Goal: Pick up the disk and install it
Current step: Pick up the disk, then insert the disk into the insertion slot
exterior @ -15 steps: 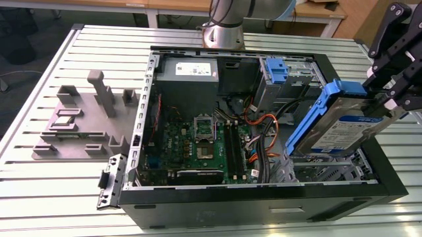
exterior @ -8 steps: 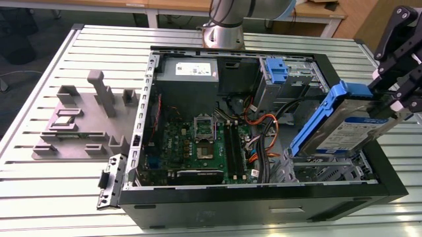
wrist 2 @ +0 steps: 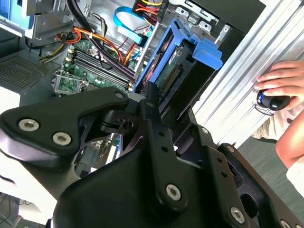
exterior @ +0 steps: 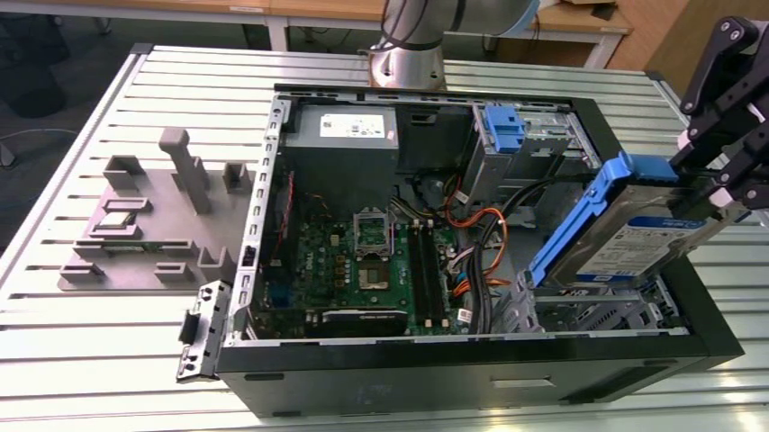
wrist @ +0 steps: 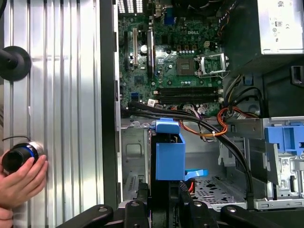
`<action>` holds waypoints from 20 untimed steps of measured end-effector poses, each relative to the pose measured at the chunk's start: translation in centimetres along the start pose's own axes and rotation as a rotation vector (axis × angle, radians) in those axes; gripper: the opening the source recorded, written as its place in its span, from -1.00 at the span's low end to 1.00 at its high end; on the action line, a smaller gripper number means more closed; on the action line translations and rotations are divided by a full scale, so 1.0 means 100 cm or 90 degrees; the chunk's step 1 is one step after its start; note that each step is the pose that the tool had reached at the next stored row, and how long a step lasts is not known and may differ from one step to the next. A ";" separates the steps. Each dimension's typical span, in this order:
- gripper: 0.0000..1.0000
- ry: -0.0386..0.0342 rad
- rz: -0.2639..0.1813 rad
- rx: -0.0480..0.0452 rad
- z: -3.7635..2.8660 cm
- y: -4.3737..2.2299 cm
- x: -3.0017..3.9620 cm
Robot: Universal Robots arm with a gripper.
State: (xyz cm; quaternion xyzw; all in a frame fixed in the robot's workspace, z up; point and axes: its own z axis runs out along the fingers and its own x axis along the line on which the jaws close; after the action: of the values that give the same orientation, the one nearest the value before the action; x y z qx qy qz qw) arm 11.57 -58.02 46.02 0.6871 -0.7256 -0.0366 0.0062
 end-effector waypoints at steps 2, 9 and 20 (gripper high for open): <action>-0.30 -0.0001 0.000 0.0000 0.0015 -0.0002 0.0000; -0.30 0.0000 -0.001 -0.0001 0.0045 -0.0025 -0.0002; -0.30 -0.0003 -0.001 -0.0001 0.0095 -0.0029 -0.0001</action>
State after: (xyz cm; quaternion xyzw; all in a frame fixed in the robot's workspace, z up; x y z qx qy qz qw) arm 11.80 -57.98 45.05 0.6877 -0.7250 -0.0368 0.0060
